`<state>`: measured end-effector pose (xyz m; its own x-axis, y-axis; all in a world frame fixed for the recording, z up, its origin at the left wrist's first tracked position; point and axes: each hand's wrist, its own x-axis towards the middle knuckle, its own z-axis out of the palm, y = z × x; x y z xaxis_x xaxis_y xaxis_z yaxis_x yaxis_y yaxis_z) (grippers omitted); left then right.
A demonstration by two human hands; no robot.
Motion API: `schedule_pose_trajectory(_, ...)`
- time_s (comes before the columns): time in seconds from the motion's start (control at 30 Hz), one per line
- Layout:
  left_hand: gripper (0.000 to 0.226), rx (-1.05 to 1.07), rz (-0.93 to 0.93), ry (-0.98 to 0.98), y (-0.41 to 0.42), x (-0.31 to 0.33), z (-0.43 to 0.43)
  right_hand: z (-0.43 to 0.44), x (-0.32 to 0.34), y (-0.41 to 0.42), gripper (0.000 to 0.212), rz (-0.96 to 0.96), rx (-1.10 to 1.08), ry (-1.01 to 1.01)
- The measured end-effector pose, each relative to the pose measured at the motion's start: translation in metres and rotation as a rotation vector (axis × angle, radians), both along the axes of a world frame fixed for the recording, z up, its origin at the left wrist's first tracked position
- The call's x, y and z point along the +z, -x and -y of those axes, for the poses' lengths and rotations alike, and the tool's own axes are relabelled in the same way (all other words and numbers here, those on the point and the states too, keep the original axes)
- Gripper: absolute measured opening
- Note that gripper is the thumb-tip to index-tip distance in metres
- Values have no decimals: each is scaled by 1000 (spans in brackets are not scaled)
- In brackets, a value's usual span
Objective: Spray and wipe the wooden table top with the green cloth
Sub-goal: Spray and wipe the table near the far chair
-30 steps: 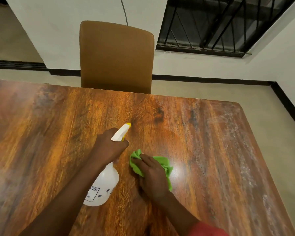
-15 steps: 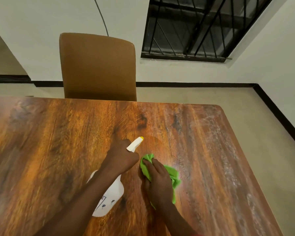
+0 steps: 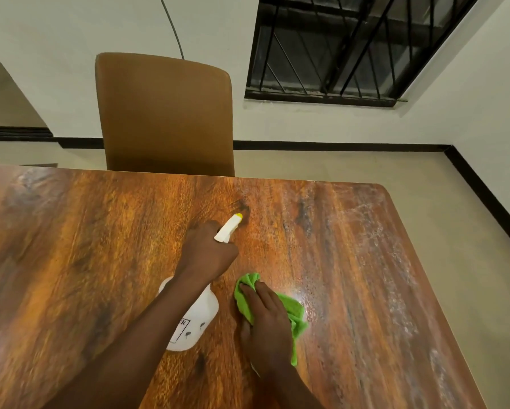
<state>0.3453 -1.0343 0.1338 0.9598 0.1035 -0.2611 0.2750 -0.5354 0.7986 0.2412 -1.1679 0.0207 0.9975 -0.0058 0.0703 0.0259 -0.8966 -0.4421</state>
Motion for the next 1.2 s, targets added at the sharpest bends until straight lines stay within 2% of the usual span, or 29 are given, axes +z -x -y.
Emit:
schedule_pose_trajectory(0.23,22,38,-56,24,4,2,-6,5,-1,-9,49,34,-15,-49)
schedule_pose_trajectory(0.37,27,56,-106,60,11,6,-16,16,-2,-42,49,-1,-48,-74)
schedule_pose_trajectory(0.47,51,52,-162,108,17,8,-24,24,-1,-76,54,18,-119,-103)
schedule_pose_trajectory(0.5,52,44,-165,97,18,8,-26,25,2,-88,55,26,-141,-111)
schedule_pose_trajectory(0.63,39,60,-169,31,10,-2,-31,2,6,-116,49,10,1,-69)
schedule_pose_trajectory(0.77,32,41,-181,58,0,-9,-27,3,1,-84,46,38,153,-14)
schedule_pose_trajectory(0.83,30,14,-175,67,-4,-9,-27,17,-1,-83,49,40,125,-11)
schedule_pose_trajectory(0.9,30,-1,-196,74,-7,-9,-33,24,-2,-102,51,45,5,-42)
schedule_pose_trajectory(1.0,38,-27,-217,104,-8,-10,-43,16,-2,-139,50,46,-93,-43)
schedule_pose_trajectory(1.1,42,-32,-214,115,-8,-10,-49,-11,-4,-144,47,26,-9,-29)
schedule_pose_trajectory(1.2,34,-33,-178,103,-13,-8,-52,-27,-4,-120,47,57,127,-35)
